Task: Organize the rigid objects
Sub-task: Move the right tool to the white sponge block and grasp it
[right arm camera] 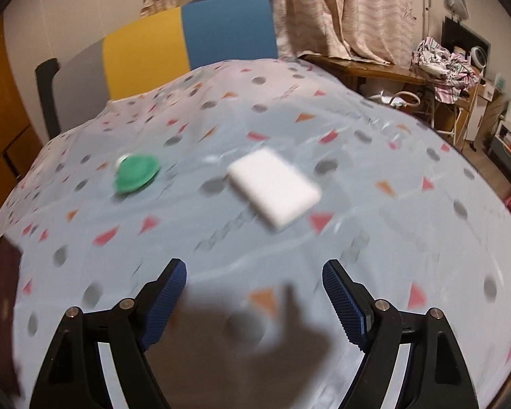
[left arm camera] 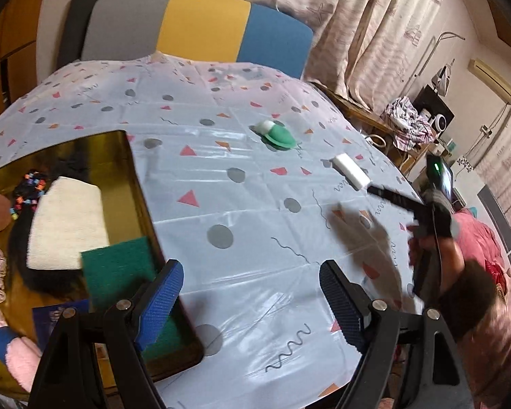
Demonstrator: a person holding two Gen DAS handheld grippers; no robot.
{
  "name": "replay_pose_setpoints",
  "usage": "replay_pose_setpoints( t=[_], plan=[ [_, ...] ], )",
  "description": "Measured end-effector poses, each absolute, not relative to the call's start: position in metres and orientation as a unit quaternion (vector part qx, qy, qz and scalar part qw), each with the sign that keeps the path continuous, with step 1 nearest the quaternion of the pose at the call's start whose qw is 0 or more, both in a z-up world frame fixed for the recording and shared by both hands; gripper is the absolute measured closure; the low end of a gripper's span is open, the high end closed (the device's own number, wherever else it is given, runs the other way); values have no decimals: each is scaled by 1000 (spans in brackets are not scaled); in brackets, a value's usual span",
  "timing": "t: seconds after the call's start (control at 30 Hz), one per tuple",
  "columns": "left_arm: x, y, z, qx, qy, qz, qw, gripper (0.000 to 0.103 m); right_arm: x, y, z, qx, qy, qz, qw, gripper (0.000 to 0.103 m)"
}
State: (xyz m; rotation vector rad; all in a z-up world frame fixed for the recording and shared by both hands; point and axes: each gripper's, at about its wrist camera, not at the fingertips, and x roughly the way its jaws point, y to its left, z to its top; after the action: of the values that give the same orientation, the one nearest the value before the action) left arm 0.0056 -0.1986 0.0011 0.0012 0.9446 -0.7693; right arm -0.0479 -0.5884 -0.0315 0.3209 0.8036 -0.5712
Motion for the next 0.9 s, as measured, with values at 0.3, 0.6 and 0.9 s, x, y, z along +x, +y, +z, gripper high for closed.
replay_pose_setpoints(
  t=[0.3, 0.6, 0.9],
  plan=[
    [12, -220, -7, 17, 459, -357, 813, 19, 14, -646, -45, 107, 393, -269, 873, 19],
    [22, -248, -10, 33, 466, -364, 806, 19, 42, -658, -71, 109, 417, -242, 869, 27],
    [37, -280, -8, 30, 475, -370, 798, 19, 22, -651, -69, 149, 410, -239, 867, 39]
  ],
)
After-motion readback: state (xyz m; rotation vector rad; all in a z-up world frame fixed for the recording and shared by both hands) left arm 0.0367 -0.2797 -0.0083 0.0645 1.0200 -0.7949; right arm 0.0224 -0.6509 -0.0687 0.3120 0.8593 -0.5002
